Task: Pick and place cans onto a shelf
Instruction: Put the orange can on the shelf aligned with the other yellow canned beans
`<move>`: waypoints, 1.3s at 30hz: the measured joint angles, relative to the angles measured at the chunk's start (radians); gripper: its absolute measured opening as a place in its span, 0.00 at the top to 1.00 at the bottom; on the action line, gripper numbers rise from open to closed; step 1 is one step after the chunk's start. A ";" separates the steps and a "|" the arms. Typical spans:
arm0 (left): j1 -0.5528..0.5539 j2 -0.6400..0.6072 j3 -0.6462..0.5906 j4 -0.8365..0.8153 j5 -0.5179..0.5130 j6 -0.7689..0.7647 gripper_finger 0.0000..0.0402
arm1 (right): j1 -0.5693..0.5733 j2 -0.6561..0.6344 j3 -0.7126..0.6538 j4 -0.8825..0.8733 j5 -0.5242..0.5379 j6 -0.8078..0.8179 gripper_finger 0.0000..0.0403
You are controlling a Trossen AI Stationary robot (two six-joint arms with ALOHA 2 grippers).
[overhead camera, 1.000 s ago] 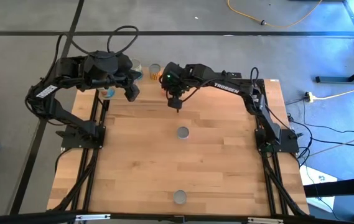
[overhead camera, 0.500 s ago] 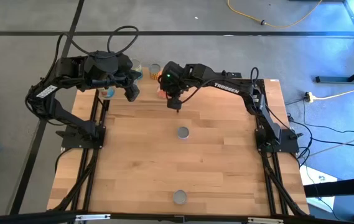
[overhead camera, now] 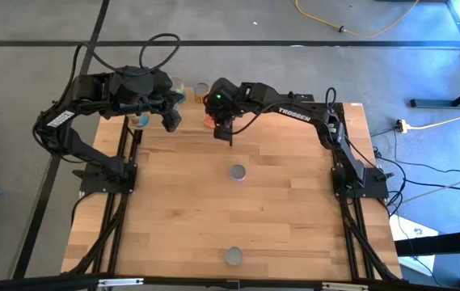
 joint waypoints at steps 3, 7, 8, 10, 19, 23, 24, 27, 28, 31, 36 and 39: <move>0.000 0.000 0.000 0.000 0.000 0.000 1.00 | 0.000 0.000 0.000 0.011 0.000 0.000 0.88; 0.000 0.000 0.000 0.000 0.000 0.000 1.00 | 0.000 0.000 0.000 0.010 0.000 0.000 0.88; 0.000 0.000 0.000 0.000 0.000 0.000 1.00 | 0.000 0.000 0.000 0.011 0.000 0.000 0.88; 0.000 0.000 0.000 0.000 0.000 0.000 1.00 | 0.000 0.000 0.000 0.012 0.000 0.000 0.88; 0.000 0.000 0.000 0.000 0.000 0.000 1.00 | 0.000 0.000 0.000 0.021 0.000 0.000 0.88; 0.000 0.000 0.000 0.000 0.000 0.000 1.00 | 0.000 0.000 0.000 0.021 0.000 -0.001 0.88; 0.000 0.000 0.000 0.000 0.000 0.000 1.00 | 0.000 0.000 0.000 0.021 0.000 -0.001 0.88; 0.000 0.000 0.000 0.000 0.000 0.000 1.00 | 0.000 0.000 0.000 0.021 0.000 -0.002 0.88; 0.000 0.000 0.000 0.000 0.000 0.000 1.00 | 0.000 -0.001 0.000 0.021 0.000 -0.002 0.88; 0.000 0.000 0.000 0.000 0.000 0.000 1.00 | 0.000 -0.001 0.000 0.020 0.000 -0.001 0.88; 0.000 0.000 0.000 0.000 0.000 0.000 1.00 | 0.000 -0.008 0.000 0.005 0.000 -0.002 0.88; 0.000 0.000 0.000 0.000 0.000 0.000 1.00 | 0.000 -0.010 0.028 -0.055 0.000 0.003 0.89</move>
